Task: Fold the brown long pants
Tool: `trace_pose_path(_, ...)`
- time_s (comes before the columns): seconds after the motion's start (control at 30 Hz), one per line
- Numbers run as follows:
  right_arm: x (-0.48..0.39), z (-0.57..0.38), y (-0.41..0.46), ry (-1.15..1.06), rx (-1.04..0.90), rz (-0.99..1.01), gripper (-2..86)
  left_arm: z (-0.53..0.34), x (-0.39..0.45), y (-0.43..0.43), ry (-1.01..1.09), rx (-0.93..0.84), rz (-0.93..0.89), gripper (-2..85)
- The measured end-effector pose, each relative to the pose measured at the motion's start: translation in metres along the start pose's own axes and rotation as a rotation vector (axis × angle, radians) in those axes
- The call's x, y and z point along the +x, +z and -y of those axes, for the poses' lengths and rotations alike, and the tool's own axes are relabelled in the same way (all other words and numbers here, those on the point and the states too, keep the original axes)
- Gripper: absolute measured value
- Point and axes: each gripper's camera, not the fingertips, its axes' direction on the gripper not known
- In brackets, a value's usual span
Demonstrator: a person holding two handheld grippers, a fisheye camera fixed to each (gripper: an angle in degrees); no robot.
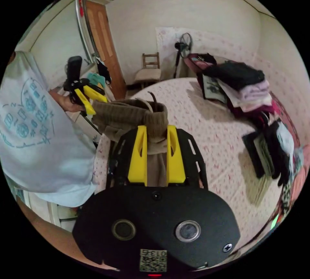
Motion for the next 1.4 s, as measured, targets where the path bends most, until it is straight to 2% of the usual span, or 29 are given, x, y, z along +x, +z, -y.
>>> trace_pose_path(0.1, -0.007, -0.073, 0.001, 0.164, -0.129, -0.114, 8.9, 0.009, 0.044, 0.065, 0.166, -0.136, -0.067, 8.3)
trace_pose_path(0.17, -0.005, -0.131, 0.011, 0.375, -0.252, -0.136, 8.4, 0.007, 0.058, 0.111, 0.184, -0.252, -0.169, 7.5)
trace_pose_path(0.23, -0.007, -0.169, 0.008, 0.545, -0.246, -0.122, 8.5, 0.003, 0.068, 0.157, 0.156, -0.418, -0.321, 7.7)
trace_pose_path(0.3, -0.014, -0.201, -0.008, 0.686, -0.144, -0.100, 9.4, 0.010, 0.079, 0.157, 0.167, -0.402, -0.392, 8.2)
trace_pose_path(0.47, -0.032, -0.262, -0.037, 0.933, 0.043, -0.005, 15.7, 0.029, 0.084, 0.133, 0.197, -0.329, -0.146, 10.4)
trace_pose_path(0.57, -0.032, -0.274, -0.040, 0.964, 0.129, 0.036, 17.1, 0.034, 0.075, 0.142, 0.140, -0.401, -0.102, 15.0)
trace_pose_path(0.63, -0.027, -0.275, -0.037, 0.958, 0.145, 0.036, 17.4, 0.037, 0.091, 0.158, 0.199, -0.468, -0.129, 17.4)
trace_pose_path(0.73, -0.018, -0.273, -0.018, 0.944, 0.077, 0.066, 16.3, 0.037, 0.120, 0.188, 0.325, -0.564, -0.043, 17.4)
trace_pose_path(0.83, -0.013, -0.276, -0.001, 0.942, -0.030, 0.116, 10.3, 0.043, 0.128, 0.207, 0.327, -0.586, 0.079, 13.6)
trace_pose_path(0.9, -0.019, -0.273, -0.011, 0.879, -0.007, 0.101, 8.3, 0.053, 0.129, 0.207, 0.276, -0.571, 0.024, 12.8)
trace_pose_path(1.03, -0.050, -0.267, -0.054, 0.675, 0.056, -0.060, 7.5, 0.078, 0.146, 0.192, 0.266, -0.457, -0.056, 12.1)
trace_pose_path(1.13, -0.049, -0.293, -0.062, 0.764, 0.058, -0.077, 8.0, 0.086, 0.148, 0.209, 0.240, -0.455, -0.119, 12.3)
trace_pose_path(1.23, -0.037, -0.336, -0.034, 0.924, -0.073, -0.069, 8.6, 0.081, 0.143, 0.239, 0.218, -0.549, -0.199, 13.8)
trace_pose_path(1.3, -0.038, -0.356, -0.041, 0.989, 0.035, 0.023, 8.5, 0.087, 0.142, 0.233, 0.191, -0.527, -0.253, 14.1)
trace_pose_path(1.4, -0.062, -0.367, -0.071, 0.959, 0.072, -0.110, 8.4, 0.099, 0.135, 0.202, 0.167, -0.438, -0.287, 13.8)
